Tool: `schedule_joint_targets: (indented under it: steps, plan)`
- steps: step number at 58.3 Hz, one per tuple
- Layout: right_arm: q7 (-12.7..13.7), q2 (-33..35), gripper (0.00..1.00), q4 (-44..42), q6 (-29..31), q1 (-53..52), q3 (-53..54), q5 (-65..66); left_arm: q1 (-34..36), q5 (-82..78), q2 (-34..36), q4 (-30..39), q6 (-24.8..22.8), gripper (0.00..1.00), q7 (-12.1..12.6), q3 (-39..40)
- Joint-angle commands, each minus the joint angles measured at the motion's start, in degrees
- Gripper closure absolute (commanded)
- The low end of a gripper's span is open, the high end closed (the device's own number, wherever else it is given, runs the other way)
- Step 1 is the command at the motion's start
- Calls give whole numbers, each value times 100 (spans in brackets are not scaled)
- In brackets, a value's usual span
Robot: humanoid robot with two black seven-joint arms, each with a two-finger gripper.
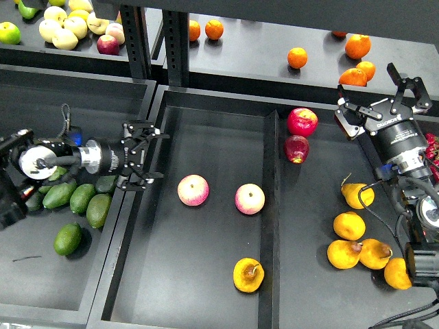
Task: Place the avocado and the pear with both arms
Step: 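Raise the left gripper and move it over the nearer red apple, then move the right gripper down toward the cut yellow-orange pear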
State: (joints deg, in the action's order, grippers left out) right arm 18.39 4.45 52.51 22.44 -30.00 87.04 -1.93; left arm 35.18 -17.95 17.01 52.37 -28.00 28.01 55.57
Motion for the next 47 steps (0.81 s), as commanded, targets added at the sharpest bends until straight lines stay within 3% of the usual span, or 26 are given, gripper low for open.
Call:
schedule_joint_targets:
  steps: [1, 4, 10, 21, 34, 47]
  plan:
    - [270, 38, 1, 23, 32, -14, -99, 0, -608, 2, -601, 677, 0, 2, -1, 700]
    - [279, 213, 1, 5, 58, -14, -389, 26, -1012, 2, -1198, 1178, 118, 2, -1, 1113]
    - [279, 433, 1, 14, 120, 21, -679, 17, -1311, 2, -1700, 1521, 330, 3, -1, 1465]
    - [323, 469, 1, 32, 480, 56, -767, 9, -1575, 2, -1701, 1706, 479, 3, -41, 2019]
    - [841, 635, 1, 304, 556, 126, -714, -9, -1619, 64, -1701, 1697, 787, 1, -533, 2300]
    - [885, 1373, 1, 770, 556, 100, -1399, -114, -1786, 90, -1701, 1733, 875, 1, -665, 2485]
